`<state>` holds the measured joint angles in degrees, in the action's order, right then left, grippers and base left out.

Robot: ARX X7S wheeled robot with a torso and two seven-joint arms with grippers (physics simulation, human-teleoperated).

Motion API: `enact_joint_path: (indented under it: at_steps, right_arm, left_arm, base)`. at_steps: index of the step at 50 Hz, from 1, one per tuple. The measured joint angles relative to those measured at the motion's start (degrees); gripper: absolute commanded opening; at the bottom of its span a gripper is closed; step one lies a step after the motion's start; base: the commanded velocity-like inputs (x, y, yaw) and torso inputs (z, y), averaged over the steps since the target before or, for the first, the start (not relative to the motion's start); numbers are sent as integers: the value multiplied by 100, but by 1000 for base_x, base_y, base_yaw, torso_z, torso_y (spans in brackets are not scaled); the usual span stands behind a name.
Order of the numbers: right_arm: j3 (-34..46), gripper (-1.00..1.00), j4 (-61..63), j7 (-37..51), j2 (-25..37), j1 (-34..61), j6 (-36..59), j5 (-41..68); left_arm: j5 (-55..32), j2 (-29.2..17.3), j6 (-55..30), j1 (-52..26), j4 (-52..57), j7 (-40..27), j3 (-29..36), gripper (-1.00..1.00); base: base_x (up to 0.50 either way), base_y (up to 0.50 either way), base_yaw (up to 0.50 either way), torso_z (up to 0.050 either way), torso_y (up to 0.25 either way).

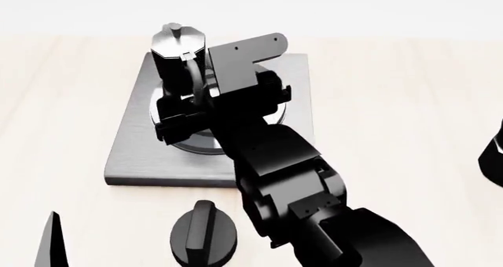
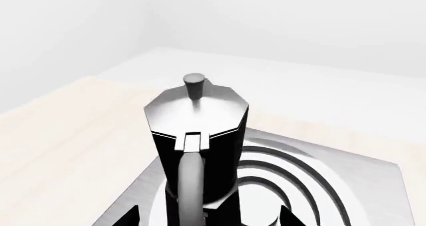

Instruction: Put both moka pots on the stove.

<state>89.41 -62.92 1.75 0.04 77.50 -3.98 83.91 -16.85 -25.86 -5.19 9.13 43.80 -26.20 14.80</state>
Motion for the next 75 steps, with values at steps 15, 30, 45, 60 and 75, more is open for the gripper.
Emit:
enact_joint_path:
  at_steps: [15,30,45,60,75]
  right_arm:
    - [105,100,2489,1245,1182,-18,-390,-437]
    - [364,100,6210,3275,3233,-99,-786,-1518]
    - [618,100,8447,4686,5103,-74,-596,-2716]
    - [666,100,9560,4894,7302,68,-803,-3290]
    - [883,100,8984,3715,8613,-166,-1931,-2575]
  left_arm:
    - [5,-19,15,2,2,-23,13,100]
    - [25,-42,19,11,33,-55,30,100]
    - [63,-56,4,0,54,-76,82,100]
    - [94,-65,-3,-12,51,-91,135,100]
    - [92,-78,6,-22,32,-104,159,100]
  base:
    - [0,0,0,0,0]
    - [0,0,0,0,0]
    - [0,0,0,0,0]
    - [0,0,0,0,0]
    - [0,0,0,0,0]
